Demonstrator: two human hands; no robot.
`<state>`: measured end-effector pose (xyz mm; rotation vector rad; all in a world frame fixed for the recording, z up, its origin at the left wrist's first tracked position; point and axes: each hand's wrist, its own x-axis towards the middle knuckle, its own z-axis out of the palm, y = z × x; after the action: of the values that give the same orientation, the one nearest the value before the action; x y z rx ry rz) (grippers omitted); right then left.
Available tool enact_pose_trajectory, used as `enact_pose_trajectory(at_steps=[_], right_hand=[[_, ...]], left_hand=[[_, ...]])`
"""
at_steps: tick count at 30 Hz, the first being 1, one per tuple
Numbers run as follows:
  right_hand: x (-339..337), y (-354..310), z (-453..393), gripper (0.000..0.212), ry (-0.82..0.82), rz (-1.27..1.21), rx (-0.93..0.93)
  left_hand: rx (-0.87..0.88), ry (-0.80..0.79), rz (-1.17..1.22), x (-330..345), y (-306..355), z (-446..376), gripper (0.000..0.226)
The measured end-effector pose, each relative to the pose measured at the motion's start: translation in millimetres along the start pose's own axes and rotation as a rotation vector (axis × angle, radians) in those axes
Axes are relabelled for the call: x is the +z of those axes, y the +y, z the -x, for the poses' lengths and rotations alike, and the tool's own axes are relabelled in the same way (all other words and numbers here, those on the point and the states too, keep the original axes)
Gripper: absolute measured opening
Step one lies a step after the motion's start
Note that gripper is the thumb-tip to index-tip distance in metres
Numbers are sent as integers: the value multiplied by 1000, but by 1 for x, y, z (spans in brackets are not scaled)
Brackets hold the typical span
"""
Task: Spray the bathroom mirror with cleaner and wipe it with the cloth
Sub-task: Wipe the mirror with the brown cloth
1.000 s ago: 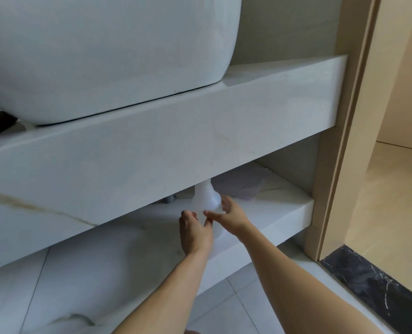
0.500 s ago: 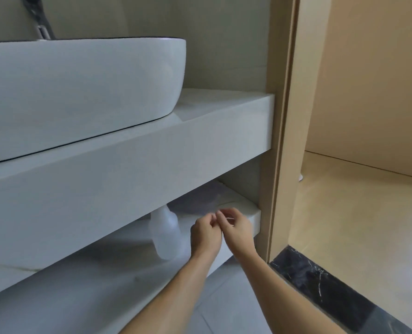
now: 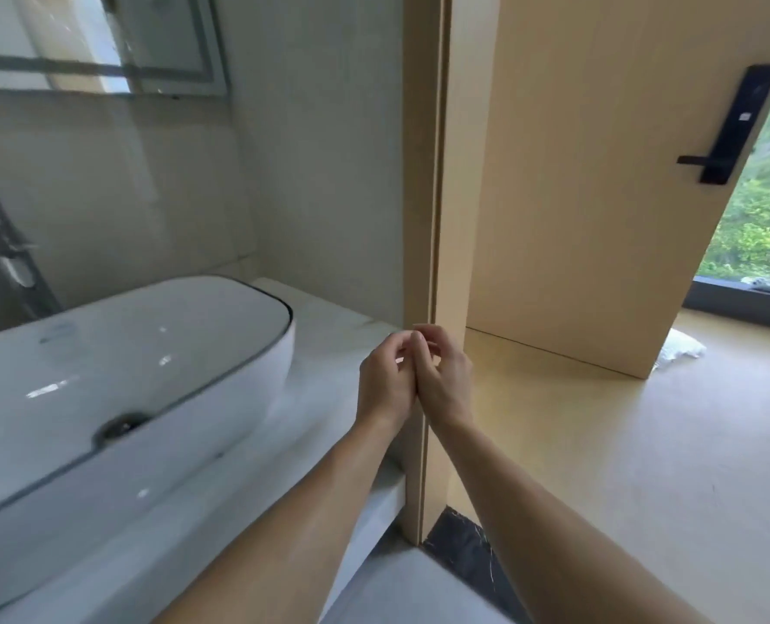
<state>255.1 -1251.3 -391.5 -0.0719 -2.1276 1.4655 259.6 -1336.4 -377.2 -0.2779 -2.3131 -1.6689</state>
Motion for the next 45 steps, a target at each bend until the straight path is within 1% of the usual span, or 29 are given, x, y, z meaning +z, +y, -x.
enact_pose_trajectory(at_steps=[3,6,10,14,18,20,22,25,28,31,34,37,40,42,43,44,45], right_hand=[[2,-91,-34,27,-22,-47,-35],[18,-187,-64,24,-71,-127,-87],[53,-308,-82,32,-245,-205,-165],[86,-404,-74,31,-449,-263,-216],[118,-458,-43,30,-626,-255,-273],[137,-472,-20,27,-728,-219,-300],[157,-479,10,28,-862,-158,-287],[185,-478,64,33,-1033,-96,-231],[212,-470,120,36,-1167,-46,-190],[241,-457,165,38,-1299,29,-152],[273,-441,196,43,-1381,140,-120],[301,-424,216,44,-1452,265,-83],[322,-406,235,38,-1473,394,-47],[337,-394,248,36,-1497,465,-30],[344,-386,256,36,-1507,495,0],[348,-379,264,40,-1513,519,55],[351,-372,272,45,-1511,554,69]], left_hand=[[35,43,-14,-50,73,-35,22],[48,137,-18,-115,138,-70,24],[30,305,-85,-217,208,-96,29],[20,508,-221,-322,247,-89,24],[-75,699,-367,-418,259,-46,27],[-161,797,-397,-457,254,-14,29],[-265,867,-400,-487,241,24,28],[-424,944,-409,-518,213,86,28],[-559,977,-390,-539,182,141,30],[-689,968,-380,-552,147,172,33],[-787,952,-381,-558,115,180,38],[-905,864,-358,-555,76,182,41],[-1022,823,-260,-550,39,188,46],[-1093,819,-249,-550,25,193,51],[-1126,810,-245,-550,19,196,54],[-1166,798,-236,-549,13,200,57],[-1205,788,-227,-548,7,204,60]])
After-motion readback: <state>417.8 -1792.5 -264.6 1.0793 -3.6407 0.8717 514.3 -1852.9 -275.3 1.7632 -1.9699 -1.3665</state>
